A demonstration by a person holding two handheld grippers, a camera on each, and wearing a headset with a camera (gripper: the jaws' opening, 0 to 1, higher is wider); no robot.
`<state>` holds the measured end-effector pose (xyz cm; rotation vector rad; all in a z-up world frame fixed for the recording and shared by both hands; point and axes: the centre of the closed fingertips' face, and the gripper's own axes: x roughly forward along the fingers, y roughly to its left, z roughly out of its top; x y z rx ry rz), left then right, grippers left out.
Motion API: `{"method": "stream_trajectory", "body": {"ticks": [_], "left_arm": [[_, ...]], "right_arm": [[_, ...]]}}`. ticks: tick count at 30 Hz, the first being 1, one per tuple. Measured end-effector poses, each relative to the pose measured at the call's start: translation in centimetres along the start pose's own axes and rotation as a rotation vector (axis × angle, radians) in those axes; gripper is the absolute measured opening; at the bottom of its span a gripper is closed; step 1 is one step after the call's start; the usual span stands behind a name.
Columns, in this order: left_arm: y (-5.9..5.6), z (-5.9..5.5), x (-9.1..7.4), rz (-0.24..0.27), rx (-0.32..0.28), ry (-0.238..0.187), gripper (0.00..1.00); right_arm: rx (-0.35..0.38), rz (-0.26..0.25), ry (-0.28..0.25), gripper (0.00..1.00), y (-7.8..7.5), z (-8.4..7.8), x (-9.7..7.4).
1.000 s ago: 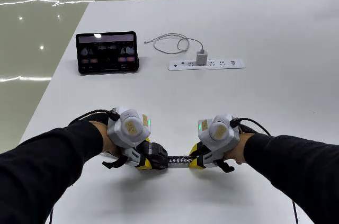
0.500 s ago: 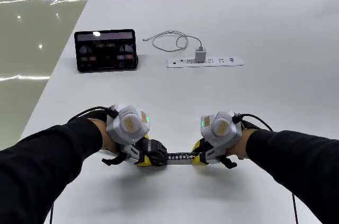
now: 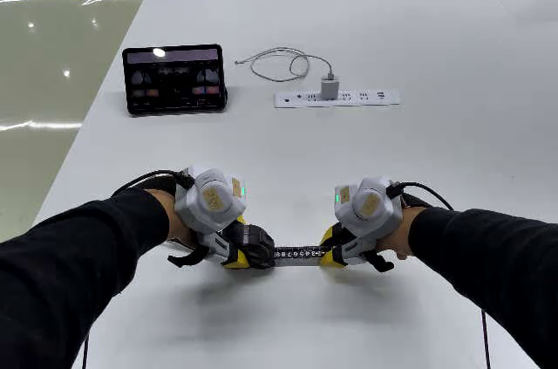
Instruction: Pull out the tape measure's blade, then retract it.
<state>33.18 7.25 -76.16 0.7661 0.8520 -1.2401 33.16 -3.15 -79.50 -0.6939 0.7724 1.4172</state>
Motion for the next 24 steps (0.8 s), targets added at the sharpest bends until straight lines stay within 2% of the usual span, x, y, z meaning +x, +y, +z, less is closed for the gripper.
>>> {"method": "stream_trajectory", "body": {"ticks": [10, 20, 24], "left_arm": [[0.1, 0.0, 0.1, 0.01, -0.007, 0.01, 0.32], [0.0, 0.1, 0.0, 0.01, -0.001, -0.008, 0.31], [0.0, 0.1, 0.1, 0.007, -0.01, -0.001, 0.31]], "right_arm": [[0.002, -0.009, 0.015, 0.1, -0.3, -0.7, -0.5], [0.005, -0.012, 0.025, 0.1, -0.3, -1.2, -0.9], [0.003, -0.012, 0.025, 0.1, -0.4, -1.3, -1.0]]}}
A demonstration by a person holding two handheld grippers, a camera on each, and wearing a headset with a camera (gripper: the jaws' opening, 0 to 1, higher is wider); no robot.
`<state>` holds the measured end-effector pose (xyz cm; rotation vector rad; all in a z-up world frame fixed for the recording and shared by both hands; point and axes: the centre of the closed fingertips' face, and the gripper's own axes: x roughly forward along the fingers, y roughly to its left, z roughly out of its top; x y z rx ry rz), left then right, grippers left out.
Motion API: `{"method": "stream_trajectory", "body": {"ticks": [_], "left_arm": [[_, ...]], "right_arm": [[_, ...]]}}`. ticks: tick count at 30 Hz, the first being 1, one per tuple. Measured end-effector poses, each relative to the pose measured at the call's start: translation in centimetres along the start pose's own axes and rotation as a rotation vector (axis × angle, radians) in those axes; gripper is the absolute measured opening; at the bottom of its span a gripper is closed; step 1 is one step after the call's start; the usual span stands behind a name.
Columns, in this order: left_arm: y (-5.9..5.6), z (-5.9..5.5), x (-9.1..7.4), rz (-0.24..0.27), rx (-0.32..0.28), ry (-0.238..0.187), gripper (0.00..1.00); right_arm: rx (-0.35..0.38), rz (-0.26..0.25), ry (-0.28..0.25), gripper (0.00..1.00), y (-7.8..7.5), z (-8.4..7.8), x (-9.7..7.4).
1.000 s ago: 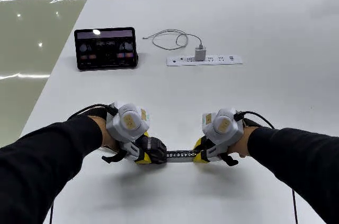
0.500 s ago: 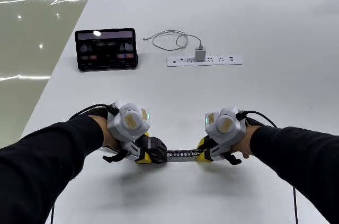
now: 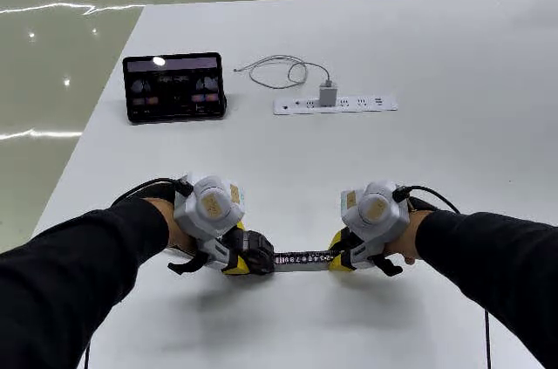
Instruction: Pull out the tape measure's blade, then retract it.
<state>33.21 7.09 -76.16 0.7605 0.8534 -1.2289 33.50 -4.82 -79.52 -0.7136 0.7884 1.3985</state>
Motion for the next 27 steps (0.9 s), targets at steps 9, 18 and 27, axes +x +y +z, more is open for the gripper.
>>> {"method": "stream_trajectory", "body": {"ticks": [9, 18, 27], "left_arm": [[0.0, -0.1, 0.0, -0.001, -0.001, 0.002, 0.31], [0.0, -0.1, 0.1, 0.0, -0.002, 0.001, 0.31], [0.0, 0.0, 0.1, 0.006, 0.0, -0.008, 0.31]], "right_arm": [[0.007, 0.001, 0.003, 0.1, 0.0, -0.4, -0.3], [0.013, 0.0, 0.006, 0.1, 0.0, -1.1, -0.8], [0.023, -0.008, 0.013, 0.1, -0.2, -2.1, -1.5]]}}
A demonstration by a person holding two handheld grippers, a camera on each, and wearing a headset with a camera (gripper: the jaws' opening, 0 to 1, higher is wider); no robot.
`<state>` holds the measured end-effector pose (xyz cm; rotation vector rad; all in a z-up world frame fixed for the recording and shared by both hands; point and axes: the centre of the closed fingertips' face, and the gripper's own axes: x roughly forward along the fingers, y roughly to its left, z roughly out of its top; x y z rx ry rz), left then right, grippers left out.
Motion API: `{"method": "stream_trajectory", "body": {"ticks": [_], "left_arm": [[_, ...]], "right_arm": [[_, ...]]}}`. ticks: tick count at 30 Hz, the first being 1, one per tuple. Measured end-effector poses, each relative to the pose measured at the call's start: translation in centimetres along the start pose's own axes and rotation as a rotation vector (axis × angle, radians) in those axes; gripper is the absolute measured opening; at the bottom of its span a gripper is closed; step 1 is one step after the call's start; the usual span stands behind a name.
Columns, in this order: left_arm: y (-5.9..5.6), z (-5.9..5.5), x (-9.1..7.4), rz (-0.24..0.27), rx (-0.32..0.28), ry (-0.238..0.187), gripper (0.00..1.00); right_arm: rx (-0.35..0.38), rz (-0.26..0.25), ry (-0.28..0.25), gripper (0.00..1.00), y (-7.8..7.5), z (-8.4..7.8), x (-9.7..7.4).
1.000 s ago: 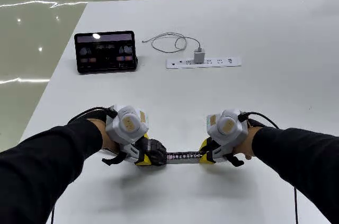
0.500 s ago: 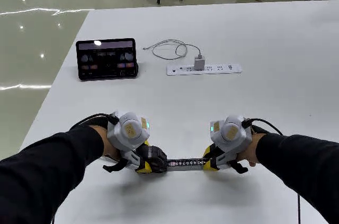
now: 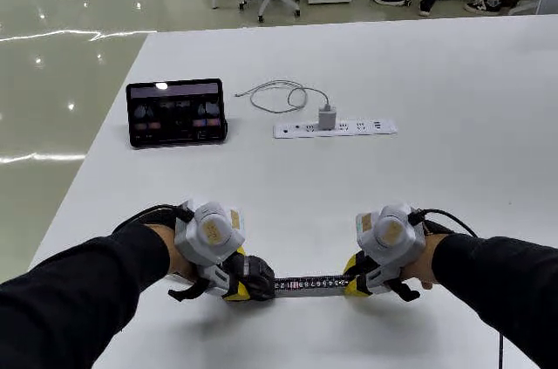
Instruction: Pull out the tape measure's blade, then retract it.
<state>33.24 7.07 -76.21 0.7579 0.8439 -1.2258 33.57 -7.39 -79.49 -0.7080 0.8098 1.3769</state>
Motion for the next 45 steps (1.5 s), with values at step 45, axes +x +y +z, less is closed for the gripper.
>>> {"method": "stream_trajectory", "body": {"ticks": [45], "left_arm": [[0.0, 0.0, 0.1, 0.01, -0.006, -0.006, 0.31]], "right_arm": [[0.031, -0.031, -0.006, 0.1, -0.2, -2.4, -1.5]]}}
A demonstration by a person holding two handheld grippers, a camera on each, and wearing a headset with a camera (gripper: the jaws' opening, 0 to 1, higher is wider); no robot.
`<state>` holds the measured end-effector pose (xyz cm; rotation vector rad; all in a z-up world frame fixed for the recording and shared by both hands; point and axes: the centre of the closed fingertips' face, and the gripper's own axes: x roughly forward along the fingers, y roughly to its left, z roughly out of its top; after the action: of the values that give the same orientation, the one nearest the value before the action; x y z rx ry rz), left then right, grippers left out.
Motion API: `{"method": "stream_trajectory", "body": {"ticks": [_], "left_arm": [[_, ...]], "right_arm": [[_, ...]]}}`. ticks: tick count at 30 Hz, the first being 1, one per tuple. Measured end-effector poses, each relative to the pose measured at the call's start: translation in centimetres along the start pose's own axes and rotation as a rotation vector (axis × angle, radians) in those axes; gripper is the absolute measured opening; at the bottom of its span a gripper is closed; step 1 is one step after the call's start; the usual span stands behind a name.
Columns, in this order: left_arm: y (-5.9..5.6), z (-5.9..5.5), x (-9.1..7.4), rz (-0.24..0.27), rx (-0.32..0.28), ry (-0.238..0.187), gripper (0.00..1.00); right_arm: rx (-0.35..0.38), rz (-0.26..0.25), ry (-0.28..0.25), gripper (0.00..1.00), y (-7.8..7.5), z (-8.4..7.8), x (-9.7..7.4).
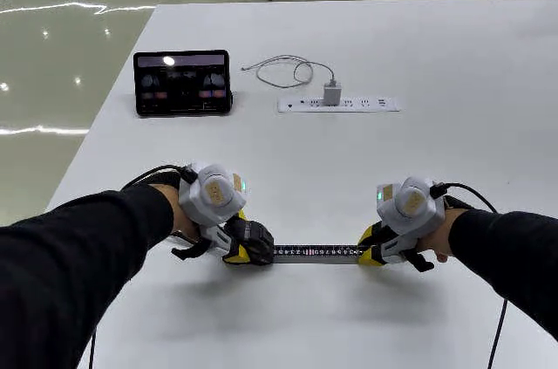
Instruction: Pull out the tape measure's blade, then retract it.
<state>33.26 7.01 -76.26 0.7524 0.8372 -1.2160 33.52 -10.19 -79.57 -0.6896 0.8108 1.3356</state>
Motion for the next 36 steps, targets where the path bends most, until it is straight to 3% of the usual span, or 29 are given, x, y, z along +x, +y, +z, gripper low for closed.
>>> {"method": "stream_trajectory", "body": {"ticks": [4, 9, 36], "left_arm": [[0.0, 0.0, -0.1, -0.001, -0.008, -0.02, 0.31], [0.0, 0.1, 0.0, -0.01, 0.007, 0.004, 0.31], [-0.1, 0.1, 0.0, 0.007, -0.012, 0.003, 0.31]], "right_arm": [[0.003, -0.002, 0.0, 0.1, 0.0, -0.2, -0.1], [-0.006, -0.002, 0.007, 0.1, 0.1, -0.4, -0.3], [0.016, -0.015, 0.035, 0.1, -0.4, -2.8, -2.0]]}}
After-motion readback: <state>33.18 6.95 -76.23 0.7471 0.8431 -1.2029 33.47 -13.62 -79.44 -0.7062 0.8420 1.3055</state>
